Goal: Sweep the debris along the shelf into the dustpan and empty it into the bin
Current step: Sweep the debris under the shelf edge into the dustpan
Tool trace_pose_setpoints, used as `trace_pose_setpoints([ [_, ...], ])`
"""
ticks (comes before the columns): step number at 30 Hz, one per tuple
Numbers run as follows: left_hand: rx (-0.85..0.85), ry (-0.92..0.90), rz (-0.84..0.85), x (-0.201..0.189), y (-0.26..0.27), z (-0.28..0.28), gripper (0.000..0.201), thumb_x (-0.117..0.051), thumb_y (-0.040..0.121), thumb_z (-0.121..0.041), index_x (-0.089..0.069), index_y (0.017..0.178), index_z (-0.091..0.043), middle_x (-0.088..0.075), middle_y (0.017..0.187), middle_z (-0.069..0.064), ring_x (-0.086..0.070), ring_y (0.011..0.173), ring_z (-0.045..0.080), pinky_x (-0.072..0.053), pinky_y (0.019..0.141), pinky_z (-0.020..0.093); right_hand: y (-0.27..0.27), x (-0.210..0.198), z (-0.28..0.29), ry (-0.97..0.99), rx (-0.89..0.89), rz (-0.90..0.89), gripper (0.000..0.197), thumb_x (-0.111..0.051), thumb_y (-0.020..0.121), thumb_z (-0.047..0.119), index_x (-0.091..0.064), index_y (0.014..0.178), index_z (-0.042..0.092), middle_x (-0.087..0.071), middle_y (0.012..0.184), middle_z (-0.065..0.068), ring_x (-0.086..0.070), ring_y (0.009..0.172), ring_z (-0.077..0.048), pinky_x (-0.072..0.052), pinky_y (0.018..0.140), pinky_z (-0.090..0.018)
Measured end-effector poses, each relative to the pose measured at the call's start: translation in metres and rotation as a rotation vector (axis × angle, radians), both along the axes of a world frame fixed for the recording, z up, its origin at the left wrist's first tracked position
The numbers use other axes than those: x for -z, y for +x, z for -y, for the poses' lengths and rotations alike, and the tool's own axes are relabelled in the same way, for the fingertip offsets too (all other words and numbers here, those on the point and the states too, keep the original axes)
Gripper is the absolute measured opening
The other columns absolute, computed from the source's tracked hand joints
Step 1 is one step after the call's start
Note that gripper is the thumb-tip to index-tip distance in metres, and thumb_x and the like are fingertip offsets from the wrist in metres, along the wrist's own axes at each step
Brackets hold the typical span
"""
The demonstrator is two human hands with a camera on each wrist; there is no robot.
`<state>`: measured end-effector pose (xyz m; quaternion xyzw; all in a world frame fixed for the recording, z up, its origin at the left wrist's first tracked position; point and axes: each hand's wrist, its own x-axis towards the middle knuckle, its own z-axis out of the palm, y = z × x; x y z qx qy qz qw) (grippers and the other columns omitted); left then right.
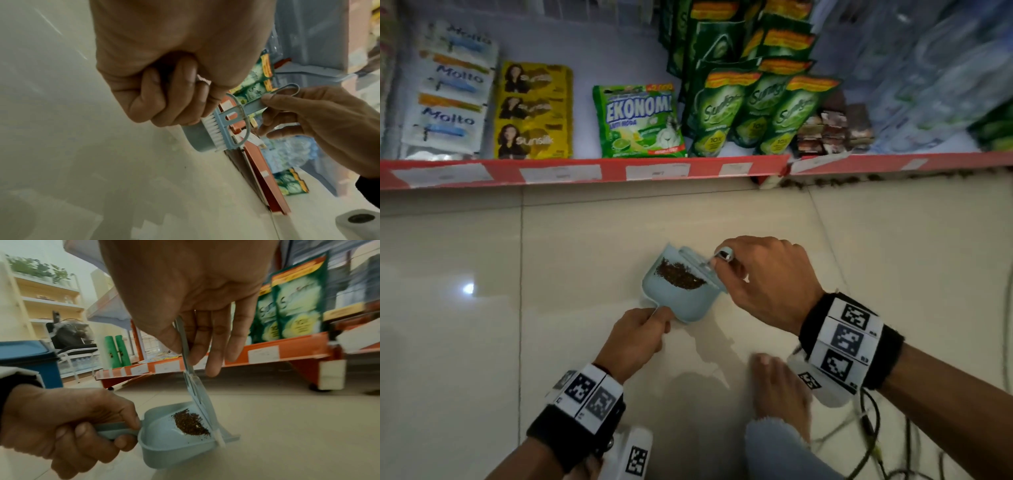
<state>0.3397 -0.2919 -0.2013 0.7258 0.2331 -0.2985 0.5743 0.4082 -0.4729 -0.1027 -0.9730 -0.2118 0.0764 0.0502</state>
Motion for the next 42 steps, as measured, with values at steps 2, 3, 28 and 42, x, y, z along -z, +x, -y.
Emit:
trace_pose_setpoints([
  [2,0.067,-0.026,0.014,-0.005,0.012,0.007,0.035,-0.051,0.089,-0.036,-0.054,0.061,-0.015,-0.043,0.038,-0.008,-0.035,0.032,0.007,-0.026,0.042,0.024,0.000,-0.013,0.012,-0.005,0.069,0.008,0.033,-0.035,0.094,0.047,-0.061,0.089,0.027,-0.064,0.078,0.009,-0.060,0.067,-0.019,-0.049,0.060,-0.032],
  [3,0.097,-0.037,0.021,-0.009,0.019,0.012,0.036,-0.052,0.089,-0.037,-0.054,0.060,-0.015,-0.043,0.038,-0.008,-0.035,0.033,0.007,-0.026,0.041,0.024,0.000,-0.020,0.019,-0.007,0.102,0.012,0.033,-0.035,0.094,0.047,-0.061,0.090,0.028,-0.065,0.079,0.009,-0.060,0.068,-0.019,-0.051,0.062,-0.034],
  [28,0.383,-0.022,-0.073,-0.048,0.155,0.180,0.020,-0.049,0.090,-0.026,-0.050,0.075,-0.013,-0.030,0.048,-0.001,-0.020,0.040,0.013,-0.016,0.042,0.019,0.099,-0.046,0.230,0.413,0.142,0.125,0.016,-0.062,0.091,0.027,-0.073,0.085,0.018,-0.072,0.075,0.009,-0.067,0.066,-0.007,-0.055,0.061,-0.034],
  [42,0.175,0.015,-0.134,-0.038,0.161,0.214,0.027,-0.049,0.090,-0.029,-0.050,0.068,-0.014,-0.034,0.043,-0.003,-0.024,0.037,0.013,-0.017,0.041,0.018,0.173,-0.015,0.279,0.064,-0.232,0.038,0.006,-0.057,0.090,0.019,-0.054,0.090,0.014,-0.067,0.079,-0.007,-0.061,0.068,-0.031,-0.052,0.060,-0.040],
])
